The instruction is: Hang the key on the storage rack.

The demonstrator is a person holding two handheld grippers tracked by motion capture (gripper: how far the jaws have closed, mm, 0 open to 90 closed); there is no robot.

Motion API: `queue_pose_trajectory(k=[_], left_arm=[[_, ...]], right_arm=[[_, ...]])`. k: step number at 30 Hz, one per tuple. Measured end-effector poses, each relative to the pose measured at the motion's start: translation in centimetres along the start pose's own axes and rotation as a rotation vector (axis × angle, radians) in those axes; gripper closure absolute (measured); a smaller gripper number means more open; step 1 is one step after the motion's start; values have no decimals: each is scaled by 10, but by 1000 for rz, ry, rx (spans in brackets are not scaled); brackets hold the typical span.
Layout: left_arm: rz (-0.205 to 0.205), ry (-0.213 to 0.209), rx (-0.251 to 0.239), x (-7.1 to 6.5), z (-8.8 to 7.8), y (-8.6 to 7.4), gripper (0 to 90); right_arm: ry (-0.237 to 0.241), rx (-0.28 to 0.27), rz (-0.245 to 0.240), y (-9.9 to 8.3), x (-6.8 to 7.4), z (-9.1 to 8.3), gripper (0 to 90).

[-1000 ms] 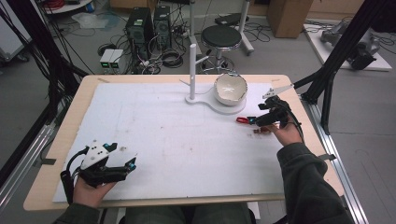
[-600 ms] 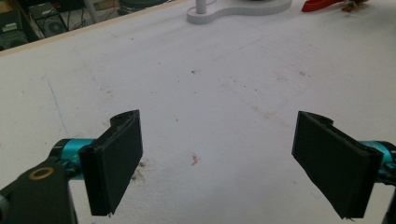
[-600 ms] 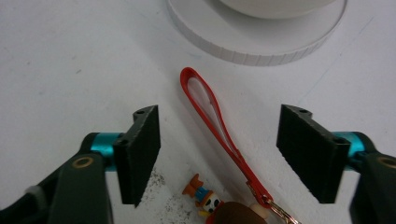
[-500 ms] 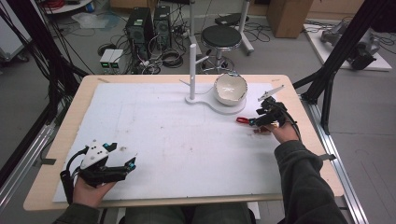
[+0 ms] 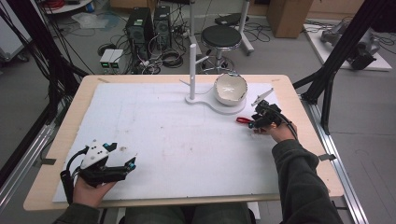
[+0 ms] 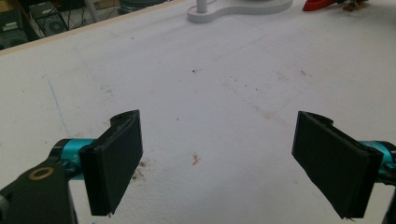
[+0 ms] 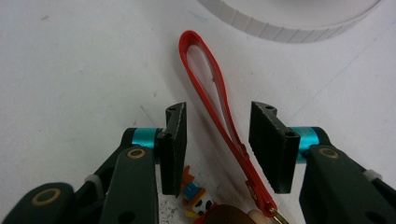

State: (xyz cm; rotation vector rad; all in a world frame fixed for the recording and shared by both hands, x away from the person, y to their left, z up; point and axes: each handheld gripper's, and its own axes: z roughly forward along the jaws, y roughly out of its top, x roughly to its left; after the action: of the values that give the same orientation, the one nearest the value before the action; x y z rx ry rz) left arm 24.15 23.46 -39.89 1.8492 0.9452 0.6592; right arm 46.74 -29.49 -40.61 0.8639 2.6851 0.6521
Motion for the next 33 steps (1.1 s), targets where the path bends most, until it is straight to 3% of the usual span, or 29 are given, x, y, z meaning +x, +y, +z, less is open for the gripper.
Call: queue_pose_trajectory(k=[11, 25, 33], left_arm=[[-10, 3, 2, 0, 1, 0, 166], [-1, 3, 2, -1, 1, 0, 166], [-1, 5, -1, -1, 0, 0, 166]], right_arm=[[2, 49, -3, -3, -5, 9, 672], [53, 50, 38, -4, -7, 9, 850], [61, 30, 66, -7, -8, 7, 860]])
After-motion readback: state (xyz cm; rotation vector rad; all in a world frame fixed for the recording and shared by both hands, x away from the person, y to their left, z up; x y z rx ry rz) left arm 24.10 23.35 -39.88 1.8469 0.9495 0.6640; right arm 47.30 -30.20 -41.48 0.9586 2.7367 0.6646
